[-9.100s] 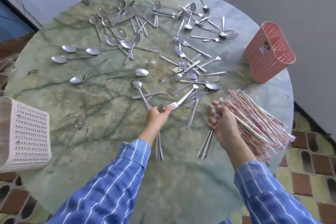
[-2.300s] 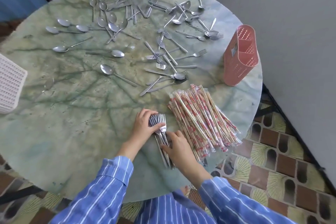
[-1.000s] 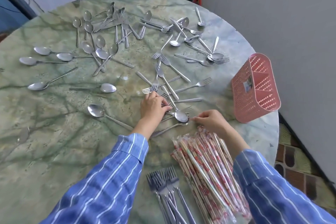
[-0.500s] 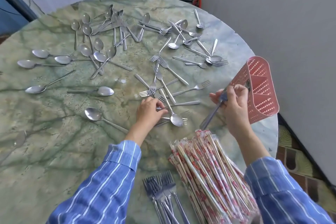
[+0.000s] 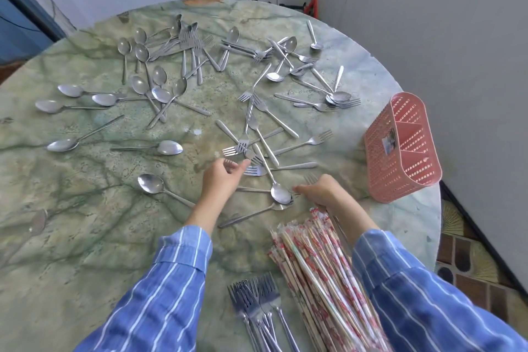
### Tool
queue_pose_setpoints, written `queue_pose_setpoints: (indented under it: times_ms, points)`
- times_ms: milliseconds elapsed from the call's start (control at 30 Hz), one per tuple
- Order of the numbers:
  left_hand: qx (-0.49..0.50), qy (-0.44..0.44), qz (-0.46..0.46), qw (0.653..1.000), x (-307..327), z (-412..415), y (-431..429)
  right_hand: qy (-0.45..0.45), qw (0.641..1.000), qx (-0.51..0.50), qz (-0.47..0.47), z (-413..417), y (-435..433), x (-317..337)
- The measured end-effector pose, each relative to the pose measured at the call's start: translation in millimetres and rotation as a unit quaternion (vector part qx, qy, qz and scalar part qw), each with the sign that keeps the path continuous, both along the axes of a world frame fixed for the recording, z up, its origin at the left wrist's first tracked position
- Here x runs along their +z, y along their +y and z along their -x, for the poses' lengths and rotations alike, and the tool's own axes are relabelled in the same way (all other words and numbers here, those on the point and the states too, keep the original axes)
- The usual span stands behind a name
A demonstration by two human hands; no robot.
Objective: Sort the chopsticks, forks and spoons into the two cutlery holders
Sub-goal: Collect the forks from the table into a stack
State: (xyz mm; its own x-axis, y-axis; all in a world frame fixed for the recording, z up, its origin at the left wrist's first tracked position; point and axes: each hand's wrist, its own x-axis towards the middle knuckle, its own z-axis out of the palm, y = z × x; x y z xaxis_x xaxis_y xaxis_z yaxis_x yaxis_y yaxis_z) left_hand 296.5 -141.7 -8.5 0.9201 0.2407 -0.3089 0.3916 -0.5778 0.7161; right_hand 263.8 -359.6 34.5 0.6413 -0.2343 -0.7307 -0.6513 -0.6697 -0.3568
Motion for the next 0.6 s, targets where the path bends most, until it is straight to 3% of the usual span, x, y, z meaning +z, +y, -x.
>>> queue_pose_setpoints:
  times_ms: [267, 367, 600]
  points:
    - [-0.005, 0.034, -0.022, 0.999, -6.4, -1.1, -9.7, -0.019, 0.999, -0.033, -0.033, 3.2, 2.4, -0.7]
    - [0.046, 0.025, 0.017, 0.998, -8.8, -0.4, 6.1, -0.066, 0.987, -0.091, -0.114, 5.7, -5.3, -6.3]
    - [0.178, -0.061, 0.173, 0.967, -9.5, 6.7, 37.5, -0.242, 0.921, -0.188, -0.241, 8.4, -25.8, -16.4]
